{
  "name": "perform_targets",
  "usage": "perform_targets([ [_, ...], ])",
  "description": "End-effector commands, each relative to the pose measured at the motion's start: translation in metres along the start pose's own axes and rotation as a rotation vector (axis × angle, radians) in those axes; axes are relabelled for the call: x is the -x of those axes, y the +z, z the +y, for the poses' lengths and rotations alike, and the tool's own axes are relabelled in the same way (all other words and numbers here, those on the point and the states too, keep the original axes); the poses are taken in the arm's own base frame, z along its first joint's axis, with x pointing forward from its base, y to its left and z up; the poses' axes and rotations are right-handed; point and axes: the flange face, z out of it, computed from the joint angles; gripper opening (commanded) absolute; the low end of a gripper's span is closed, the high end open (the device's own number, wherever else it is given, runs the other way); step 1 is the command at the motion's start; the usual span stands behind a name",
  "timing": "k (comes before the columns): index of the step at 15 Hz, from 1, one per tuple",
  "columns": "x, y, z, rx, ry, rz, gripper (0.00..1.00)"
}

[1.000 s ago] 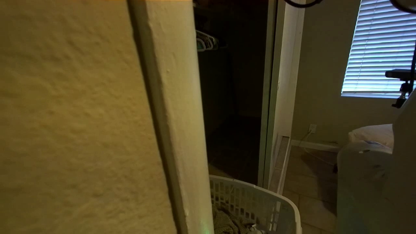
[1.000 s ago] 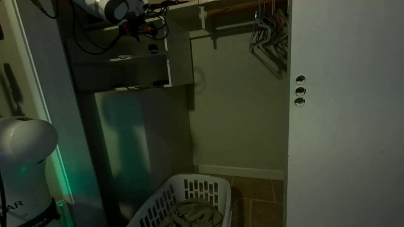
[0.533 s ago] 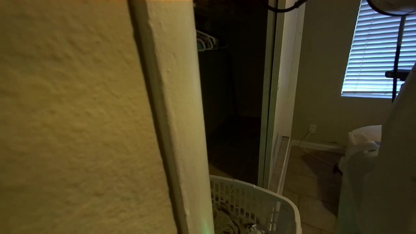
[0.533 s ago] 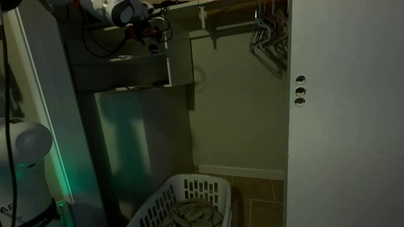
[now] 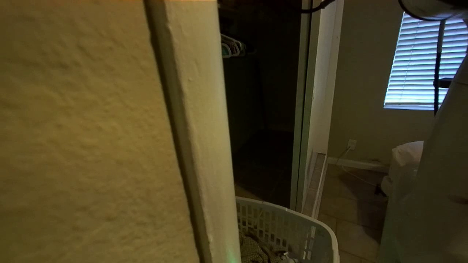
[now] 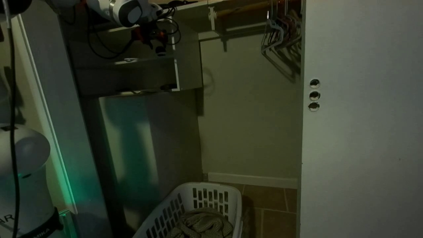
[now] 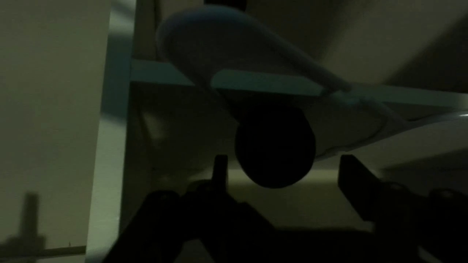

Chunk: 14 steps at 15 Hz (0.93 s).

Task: Put the black object on the bottom shelf.

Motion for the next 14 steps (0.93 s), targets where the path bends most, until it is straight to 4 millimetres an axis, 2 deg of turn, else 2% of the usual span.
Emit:
perform_targets([
  [1,-0.0059,0.002,0.0043,-0.041,0.006,-0.028,0.59],
  [2,-0.0056,0.0025,0.0044,-0.046,0.002,-0.035,0.67],
  [3,-0.0052,0.0033,0.0047,-0.048,0.001,-0.04,0.83],
  [6,-0.0062,0.0042,0.004,-0.046,-0.001,-0.038,0.98],
  [8,-0.0067,0.0056,0.0017,-0.047,-0.004,-0.033,1.0],
  [10,-0.007,0.0071,-0.0002,-0.05,-0.004,-0.033,0.98],
  [11,-0.0068,0.0078,-0.0012,-0.051,-0.005,-0.035,0.89],
  [12,-0.0066,0.0088,-0.0022,-0.052,-0.006,-0.035,0.91],
  [13,-0.0063,0.0099,-0.0031,-0.054,-0.008,-0.036,0.83],
  [14,-0.006,0.0115,-0.0041,-0.054,-0.008,-0.038,0.8],
])
